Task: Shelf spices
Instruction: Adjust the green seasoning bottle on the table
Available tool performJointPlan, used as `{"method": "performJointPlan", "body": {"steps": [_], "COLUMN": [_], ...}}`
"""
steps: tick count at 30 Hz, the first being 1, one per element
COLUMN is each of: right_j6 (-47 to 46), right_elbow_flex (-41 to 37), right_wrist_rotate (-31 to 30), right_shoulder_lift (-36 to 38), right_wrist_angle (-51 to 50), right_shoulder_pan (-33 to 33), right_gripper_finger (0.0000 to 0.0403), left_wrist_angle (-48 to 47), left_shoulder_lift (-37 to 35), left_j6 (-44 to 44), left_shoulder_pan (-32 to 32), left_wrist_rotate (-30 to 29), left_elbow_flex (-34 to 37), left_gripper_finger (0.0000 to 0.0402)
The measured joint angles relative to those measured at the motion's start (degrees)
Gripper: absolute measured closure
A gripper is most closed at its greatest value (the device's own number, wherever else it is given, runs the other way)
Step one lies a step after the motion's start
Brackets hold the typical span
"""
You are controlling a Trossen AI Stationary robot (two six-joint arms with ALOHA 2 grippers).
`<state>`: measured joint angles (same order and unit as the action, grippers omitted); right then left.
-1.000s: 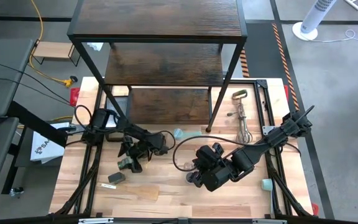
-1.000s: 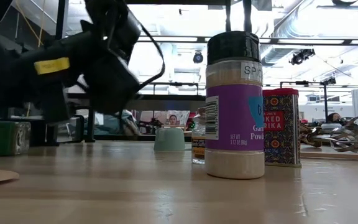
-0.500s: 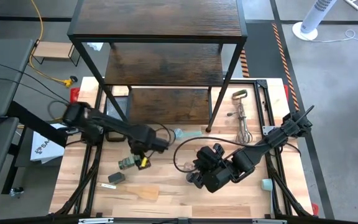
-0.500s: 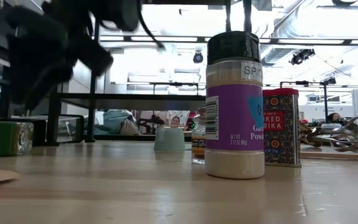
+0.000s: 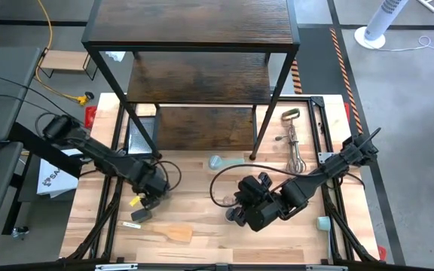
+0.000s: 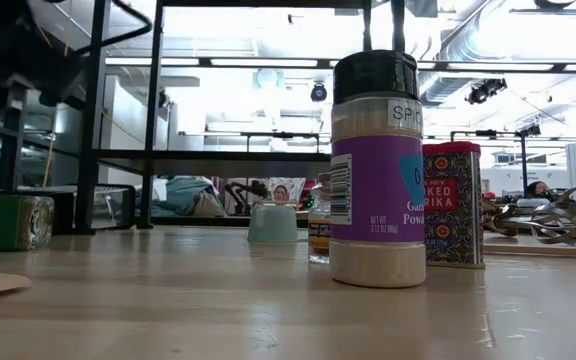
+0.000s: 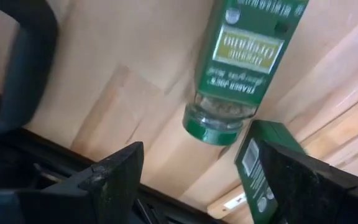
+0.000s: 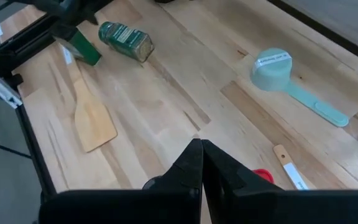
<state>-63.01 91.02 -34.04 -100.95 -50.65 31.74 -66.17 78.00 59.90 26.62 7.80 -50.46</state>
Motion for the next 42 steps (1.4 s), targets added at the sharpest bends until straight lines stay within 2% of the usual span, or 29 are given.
{"method": "performJointPlan", "body": {"steps": [7,13,18,24,32,36,40,42], "right_j6": [-0.67,-1.24,-1.69,-2.59,-2.63,-2.69,-2.64,-2.61], "right_elbow_flex": [0.00,0.00,0.00,0.00,0.00,0.00,0.00,0.00], "right_wrist_rotate": [0.74,0.89,0.89,0.89,0.90,1.15,1.24,1.24], "right_shoulder_lift": [0.00,-0.02,-0.02,-0.02,-0.02,-0.04,-0.04,-0.04], "right_wrist_angle": [0.05,0.04,0.04,-0.04,-0.15,-0.15,-0.17,-0.29], "right_shoulder_pan": [-0.75,-0.74,-0.74,-0.73,-0.72,-0.74,-0.74,-0.74], "right_gripper_finger": [0.0403,0.0403,0.0403,0.0403,0.0403,0.0403,0.0403,0.0403], "left_wrist_angle": [2.43,8.50,9.02,10.88,13.83,13.81,11.90,9.07], "left_shoulder_lift": [0.70,1.89,3.65,5.61,9.44,9.87,10.03,10.19], "left_j6": [-0.34,-1.46,-1.54,-4.10,-6.63,-6.68,-6.45,-6.41], "left_shoulder_pan": [2.76,3.46,4.22,4.58,4.67,4.71,4.71,4.71], "left_wrist_rotate": [1.16,0.86,0.27,-2.39,-0.81,-0.57,-1.52,-3.16], "left_elbow_flex": [3.29,4.65,5.72,5.86,5.65,5.58,4.74,3.81], "left_gripper_finger": [0.0087,0.0087,0.0087,0.0087,0.0091,0.0121,0.0203,0.0218]}}
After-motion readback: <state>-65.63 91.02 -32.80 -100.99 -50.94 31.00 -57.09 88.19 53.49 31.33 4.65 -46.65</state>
